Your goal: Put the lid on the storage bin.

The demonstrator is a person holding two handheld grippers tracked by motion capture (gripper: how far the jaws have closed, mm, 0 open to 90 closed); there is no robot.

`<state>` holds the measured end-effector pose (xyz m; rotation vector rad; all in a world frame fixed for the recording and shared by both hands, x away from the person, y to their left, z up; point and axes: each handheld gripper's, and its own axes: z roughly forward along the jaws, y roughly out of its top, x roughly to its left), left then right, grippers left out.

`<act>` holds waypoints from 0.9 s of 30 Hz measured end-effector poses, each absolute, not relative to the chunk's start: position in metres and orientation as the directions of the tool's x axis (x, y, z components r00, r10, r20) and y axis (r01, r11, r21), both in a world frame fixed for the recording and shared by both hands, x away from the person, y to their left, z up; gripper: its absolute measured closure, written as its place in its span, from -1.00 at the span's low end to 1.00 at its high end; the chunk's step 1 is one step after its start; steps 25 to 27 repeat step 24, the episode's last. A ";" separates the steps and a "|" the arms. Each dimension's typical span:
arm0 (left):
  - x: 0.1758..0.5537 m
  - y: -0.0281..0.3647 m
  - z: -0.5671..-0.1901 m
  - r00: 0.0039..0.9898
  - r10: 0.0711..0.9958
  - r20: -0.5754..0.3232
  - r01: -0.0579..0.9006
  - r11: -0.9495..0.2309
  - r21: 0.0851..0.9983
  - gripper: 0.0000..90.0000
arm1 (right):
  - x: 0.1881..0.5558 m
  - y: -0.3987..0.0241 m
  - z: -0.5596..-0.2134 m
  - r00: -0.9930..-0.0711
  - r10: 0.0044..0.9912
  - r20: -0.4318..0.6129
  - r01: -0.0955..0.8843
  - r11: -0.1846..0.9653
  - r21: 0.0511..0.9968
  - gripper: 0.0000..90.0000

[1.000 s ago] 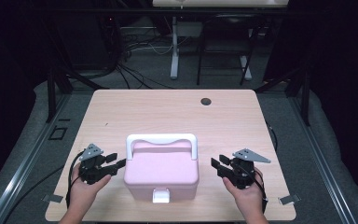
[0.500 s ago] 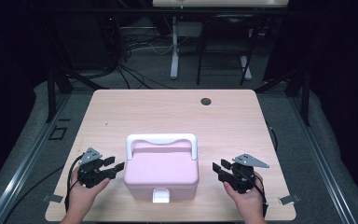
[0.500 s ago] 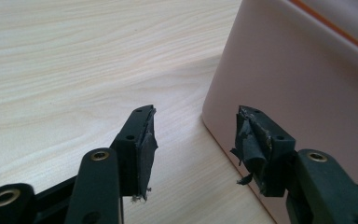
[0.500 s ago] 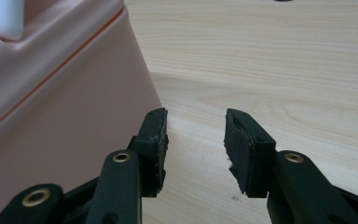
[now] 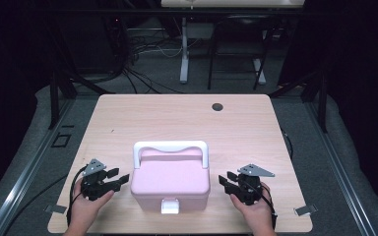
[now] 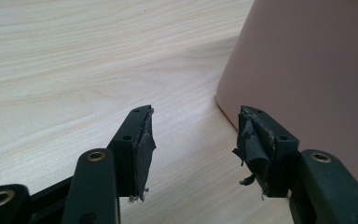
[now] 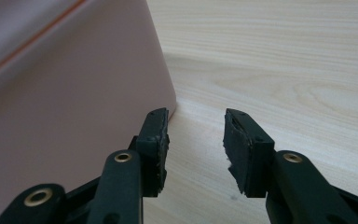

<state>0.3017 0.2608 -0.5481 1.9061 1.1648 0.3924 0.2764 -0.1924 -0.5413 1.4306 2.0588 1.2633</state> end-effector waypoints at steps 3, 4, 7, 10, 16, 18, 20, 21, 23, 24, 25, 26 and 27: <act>0.302 0.261 -0.548 0.515 0.842 -0.160 0.577 -0.203 0.791 0.01 | 0.277 -0.191 -0.544 -0.442 0.873 0.205 0.590 0.110 0.800 0.32; 0.302 0.262 -0.549 0.514 0.843 -0.160 0.577 -0.202 0.791 0.01 | 0.277 -0.189 -0.545 -0.445 0.872 0.203 0.590 0.114 0.799 0.32; 0.302 0.262 -0.549 0.513 0.843 -0.160 0.580 -0.203 0.789 0.01 | 0.276 -0.186 -0.547 -0.455 0.872 0.184 0.584 0.136 0.800 0.31; 0.301 0.261 -0.549 0.514 0.843 -0.158 0.579 -0.205 0.789 0.01 | 0.275 -0.185 -0.547 -0.457 0.874 0.168 0.578 0.148 0.803 0.30; 0.303 0.261 -0.550 0.521 0.840 -0.152 0.573 -0.213 0.791 0.01 | 0.275 -0.187 -0.548 -0.455 0.875 0.166 0.574 0.146 0.805 0.29; 0.303 0.261 -0.550 0.528 0.835 -0.152 0.563 -0.211 0.799 0.00 | 0.275 -0.188 -0.548 -0.453 0.875 0.171 0.576 0.140 0.805 0.29; 0.303 0.261 -0.550 0.541 0.827 -0.154 0.545 -0.205 0.813 -0.01 | 0.275 -0.188 -0.548 -0.447 0.877 0.176 0.577 0.132 0.806 0.29; 0.303 0.261 -0.549 0.544 0.824 -0.160 0.544 -0.200 0.815 -0.01 | 0.275 -0.189 -0.549 -0.445 0.877 0.178 0.576 0.128 0.808 0.28; 0.304 0.262 -0.547 0.541 0.822 -0.176 0.548 -0.186 0.816 -0.01 | 0.275 -0.189 -0.549 -0.444 0.878 0.178 0.574 0.126 0.809 0.27; 0.304 0.263 -0.545 0.541 0.822 -0.179 0.547 -0.182 0.817 -0.01 | 0.275 -0.190 -0.548 -0.443 0.878 0.179 0.573 0.125 0.810 0.27; 0.304 0.263 -0.545 0.541 0.822 -0.179 0.547 -0.182 0.817 -0.01 | 0.275 -0.190 -0.548 -0.443 0.878 0.179 0.573 0.125 0.810 0.27; 0.304 0.263 -0.545 0.541 0.822 -0.179 0.547 -0.182 0.817 -0.01 | 0.275 -0.190 -0.548 -0.443 0.878 0.179 0.573 0.125 0.810 0.27; 0.304 0.263 -0.545 0.541 0.822 -0.179 0.547 -0.182 0.817 -0.01 | 0.275 -0.190 -0.548 -0.443 0.878 0.179 0.573 0.125 0.810 0.27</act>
